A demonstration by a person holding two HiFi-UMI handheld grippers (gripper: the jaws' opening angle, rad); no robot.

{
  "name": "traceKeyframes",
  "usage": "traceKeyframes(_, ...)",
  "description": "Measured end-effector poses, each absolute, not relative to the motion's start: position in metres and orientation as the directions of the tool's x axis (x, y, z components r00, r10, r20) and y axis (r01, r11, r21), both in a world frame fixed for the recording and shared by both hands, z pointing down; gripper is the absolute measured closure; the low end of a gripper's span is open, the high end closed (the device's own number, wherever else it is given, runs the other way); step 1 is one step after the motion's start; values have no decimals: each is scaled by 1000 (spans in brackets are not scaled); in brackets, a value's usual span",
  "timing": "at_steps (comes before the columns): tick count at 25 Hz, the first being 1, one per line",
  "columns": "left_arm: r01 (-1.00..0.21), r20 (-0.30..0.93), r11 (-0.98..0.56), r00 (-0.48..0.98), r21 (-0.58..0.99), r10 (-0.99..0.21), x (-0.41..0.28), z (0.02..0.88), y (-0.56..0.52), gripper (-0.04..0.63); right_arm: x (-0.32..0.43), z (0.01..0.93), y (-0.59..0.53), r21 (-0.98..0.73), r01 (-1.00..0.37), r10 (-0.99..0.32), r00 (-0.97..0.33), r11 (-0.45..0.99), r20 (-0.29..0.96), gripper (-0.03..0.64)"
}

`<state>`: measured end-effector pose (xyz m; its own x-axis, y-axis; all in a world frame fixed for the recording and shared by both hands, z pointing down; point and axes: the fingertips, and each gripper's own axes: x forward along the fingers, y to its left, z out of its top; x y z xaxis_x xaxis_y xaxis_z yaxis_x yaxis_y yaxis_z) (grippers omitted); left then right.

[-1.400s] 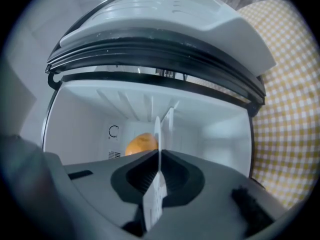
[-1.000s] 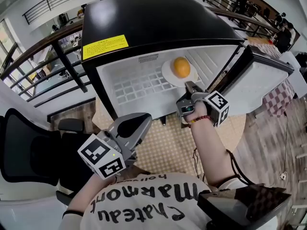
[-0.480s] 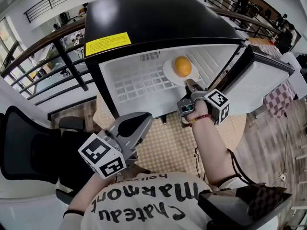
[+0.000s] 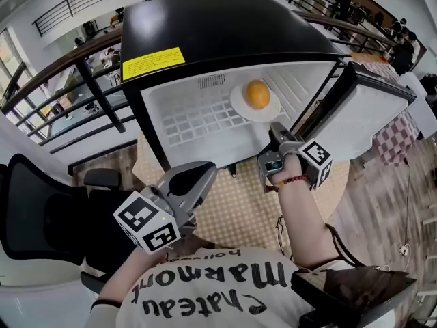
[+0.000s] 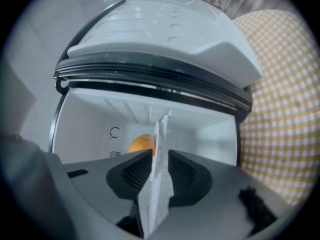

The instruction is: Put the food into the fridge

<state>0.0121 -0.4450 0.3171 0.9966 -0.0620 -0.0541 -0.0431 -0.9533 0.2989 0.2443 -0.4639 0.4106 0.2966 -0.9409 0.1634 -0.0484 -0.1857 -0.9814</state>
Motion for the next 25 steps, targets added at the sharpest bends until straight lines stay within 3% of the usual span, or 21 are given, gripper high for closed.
traceKeyframes(4, -24, -73, -947, 996, 321, -50, 19, 315, -445, 589, 243, 388, -436, -981, -151, -945, 319, -122, 68, 579)
traceKeyframes(11, 61, -117, -940, 993, 336, 23, 42, 306, -435, 589, 242, 349, -374, -879, -468, -936, 342, -92, -84, 601)
traceKeyframes(15, 154, -119, -936, 985, 317, 122, 50, 307, -418, 589, 233, 346, -330, -763, -617, -918, 388, -189, -86, 601)
traceKeyframes(19, 198, -119, -908, 979, 368, 166, 48, 324, -401, 589, 217, 357, -285, -578, -742, -910, 414, -340, 5, 603)
traceKeyframes(25, 224, -101, -882, 974, 415, 200, 46, 343, -380, 589, 207, 360, -232, -459, -767, -878, 474, -449, 69, 603)
